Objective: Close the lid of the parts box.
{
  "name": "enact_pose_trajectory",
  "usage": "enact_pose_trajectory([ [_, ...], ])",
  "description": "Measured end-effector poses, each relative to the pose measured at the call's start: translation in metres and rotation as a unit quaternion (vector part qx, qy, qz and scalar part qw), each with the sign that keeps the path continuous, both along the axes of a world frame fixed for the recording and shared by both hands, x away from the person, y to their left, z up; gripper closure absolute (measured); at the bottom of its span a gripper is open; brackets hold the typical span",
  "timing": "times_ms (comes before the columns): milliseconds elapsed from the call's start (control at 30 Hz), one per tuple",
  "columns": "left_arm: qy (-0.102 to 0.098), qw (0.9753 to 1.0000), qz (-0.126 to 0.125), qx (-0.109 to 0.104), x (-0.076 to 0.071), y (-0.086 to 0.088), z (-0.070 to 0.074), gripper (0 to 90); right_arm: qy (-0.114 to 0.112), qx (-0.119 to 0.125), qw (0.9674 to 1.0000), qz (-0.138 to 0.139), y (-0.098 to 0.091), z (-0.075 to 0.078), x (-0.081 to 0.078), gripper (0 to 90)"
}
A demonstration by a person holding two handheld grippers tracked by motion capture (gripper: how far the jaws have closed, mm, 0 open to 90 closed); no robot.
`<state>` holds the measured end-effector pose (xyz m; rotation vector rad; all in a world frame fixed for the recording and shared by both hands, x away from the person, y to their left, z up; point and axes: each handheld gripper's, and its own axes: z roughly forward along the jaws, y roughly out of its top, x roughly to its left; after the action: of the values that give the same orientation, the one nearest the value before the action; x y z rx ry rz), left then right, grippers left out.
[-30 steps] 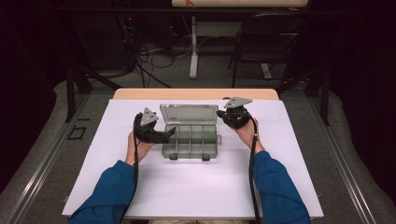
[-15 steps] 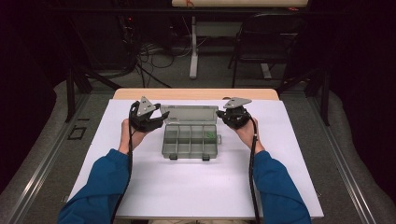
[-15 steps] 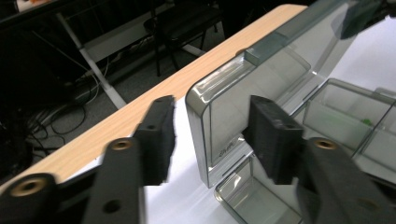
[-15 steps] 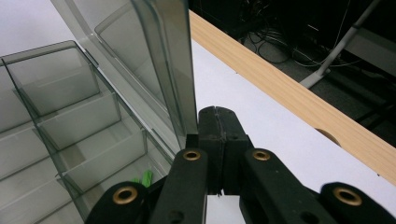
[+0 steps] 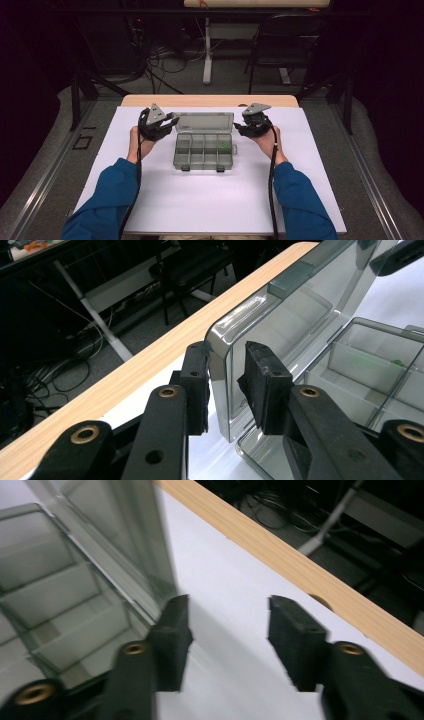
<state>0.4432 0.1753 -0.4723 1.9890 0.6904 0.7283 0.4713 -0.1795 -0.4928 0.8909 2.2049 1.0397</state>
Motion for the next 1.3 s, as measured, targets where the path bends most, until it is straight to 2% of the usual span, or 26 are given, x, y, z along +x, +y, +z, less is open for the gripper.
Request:
enact_pose_trajectory([
  [133, 0.000, 1.0000, -0.003, -0.006, -0.001, 0.001, -0.001, 71.8, -0.006, 0.001, 1.0000, -0.005, -0.004, 0.005, -0.005, 25.3],
  [267, -0.001, 0.9999, -0.006, -0.009, -0.004, 0.002, -0.002, 72.2, -0.010, 0.003, 0.9998, 0.015, 0.000, 0.014, -0.013, 18.0],
  [367, -0.004, 0.9999, -0.007, -0.012, -0.006, 0.003, -0.004, 72.2, -0.016, 0.001, 0.9991, 0.039, 0.006, 0.022, -0.021, 28.0],
  [500, -0.007, 0.9998, -0.008, -0.016, -0.009, 0.004, -0.006, 72.4, -0.042, 0.004, 0.9971, 0.064, 0.019, 0.032, -0.032, 49.9],
  [533, -0.006, 0.9998, -0.009, -0.019, -0.010, 0.004, -0.007, 72.6, -0.052, 0.002, 0.9965, 0.066, 0.022, 0.035, -0.035, 56.3],
  [600, -0.007, 0.9997, -0.010, -0.020, -0.010, 0.005, -0.007, 72.6, -0.057, 0.002, 0.9955, 0.076, 0.027, 0.038, -0.039, 63.6],
  [667, -0.002, 0.9997, -0.014, -0.020, -0.011, 0.006, -0.007, 72.5, -0.063, -0.005, 0.9954, 0.071, 0.029, 0.038, -0.041, 69.0],
  [700, -0.001, 0.9997, -0.014, -0.019, -0.012, 0.006, -0.007, 72.7, -0.065, -0.001, 0.9953, 0.071, 0.027, 0.038, -0.041, 72.7],
  [833, -0.004, 0.9997, -0.017, -0.020, -0.017, 0.007, -0.009, 72.6, -0.071, -0.001, 0.9947, 0.074, 0.025, 0.034, -0.044, 74.8],
  [967, -0.006, 0.9995, -0.019, -0.022, -0.021, 0.007, -0.012, 72.3, -0.088, -0.013, 0.9932, 0.074, 0.027, 0.031, -0.051, 75.1],
  [1167, -0.007, 0.9993, -0.023, -0.028, -0.028, 0.010, -0.018, 71.8, -0.101, -0.026, 0.9918, 0.073, 0.028, 0.024, -0.061, 74.4],
  [1233, -0.006, 0.9994, -0.025, -0.023, -0.028, 0.010, -0.018, 71.8, -0.104, -0.028, 0.9914, 0.074, 0.028, 0.022, -0.063, 74.6],
  [1267, -0.003, 0.9994, -0.027, -0.020, -0.029, 0.010, -0.017, 70.2, -0.103, -0.029, 0.9915, 0.075, 0.028, 0.021, -0.064, 74.6],
  [1300, -0.004, 0.9996, -0.026, -0.012, -0.030, 0.009, -0.016, 63.5, -0.104, -0.028, 0.9913, 0.076, 0.027, 0.021, -0.065, 74.7],
])
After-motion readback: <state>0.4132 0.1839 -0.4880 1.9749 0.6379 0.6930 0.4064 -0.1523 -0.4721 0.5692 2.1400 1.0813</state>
